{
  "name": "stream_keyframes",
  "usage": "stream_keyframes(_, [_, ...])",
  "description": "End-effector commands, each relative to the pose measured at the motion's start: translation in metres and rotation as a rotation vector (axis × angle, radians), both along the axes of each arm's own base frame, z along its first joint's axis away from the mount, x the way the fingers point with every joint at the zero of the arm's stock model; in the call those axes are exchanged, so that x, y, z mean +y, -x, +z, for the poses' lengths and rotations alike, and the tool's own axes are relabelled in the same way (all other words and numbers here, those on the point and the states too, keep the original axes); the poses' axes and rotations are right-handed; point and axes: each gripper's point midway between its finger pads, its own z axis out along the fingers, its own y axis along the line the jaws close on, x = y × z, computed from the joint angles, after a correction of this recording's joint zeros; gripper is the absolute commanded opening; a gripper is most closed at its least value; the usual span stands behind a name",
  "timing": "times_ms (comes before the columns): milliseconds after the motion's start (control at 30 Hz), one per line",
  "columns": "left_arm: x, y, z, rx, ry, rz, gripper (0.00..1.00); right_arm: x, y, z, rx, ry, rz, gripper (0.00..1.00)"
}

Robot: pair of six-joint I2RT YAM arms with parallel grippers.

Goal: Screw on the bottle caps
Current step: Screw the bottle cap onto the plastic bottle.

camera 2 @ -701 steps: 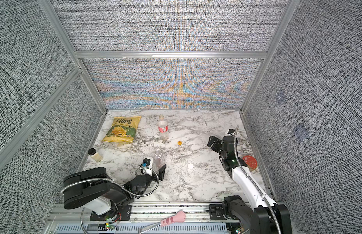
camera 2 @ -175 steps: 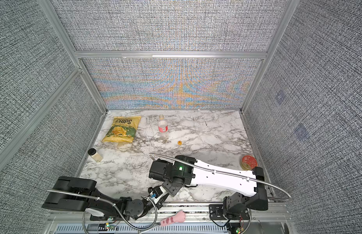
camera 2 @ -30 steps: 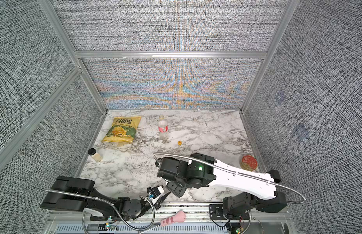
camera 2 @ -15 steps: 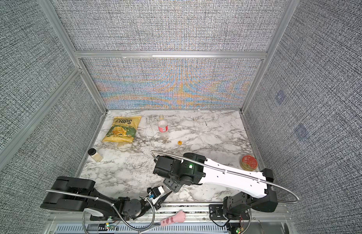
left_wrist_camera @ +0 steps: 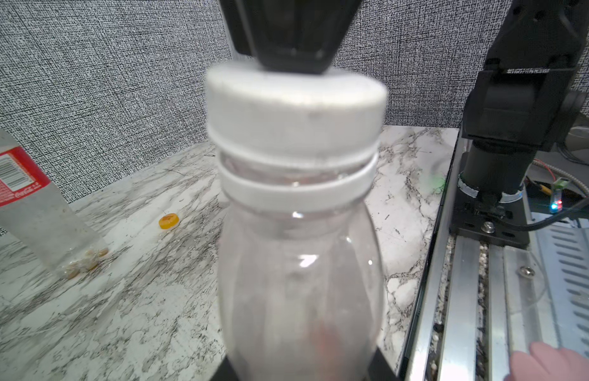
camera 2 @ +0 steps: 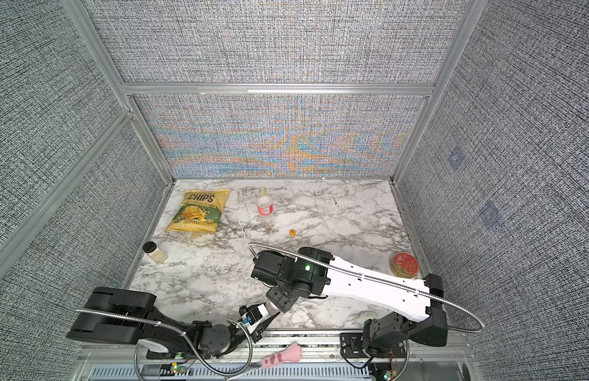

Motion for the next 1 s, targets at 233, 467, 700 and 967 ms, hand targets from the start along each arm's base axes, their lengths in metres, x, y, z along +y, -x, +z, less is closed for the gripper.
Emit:
stream_keyframes(233, [-0.003, 0.002, 0.019, -0.010, 0.085, -0.002, 0.34, 0.000, -0.004, 0.007, -0.005, 0.001, 0.003, 0.66])
stream_keyframes(467, [-0.003, 0.002, 0.020, -0.013, 0.086, 0.000, 0.34, 0.002, 0.013, 0.027, 0.036, -0.088, 0.081, 0.67])
stream_keyframes(700, [-0.003, 0.002, 0.019, -0.014, 0.082, 0.001, 0.34, 0.000, 0.035, 0.040, 0.019, -0.106, 0.193, 0.61])
stream_keyframes(967, [-0.003, 0.002, 0.018, -0.014, 0.080, 0.002, 0.34, -0.005, 0.033, 0.015, -0.029, 0.046, 0.222, 0.59])
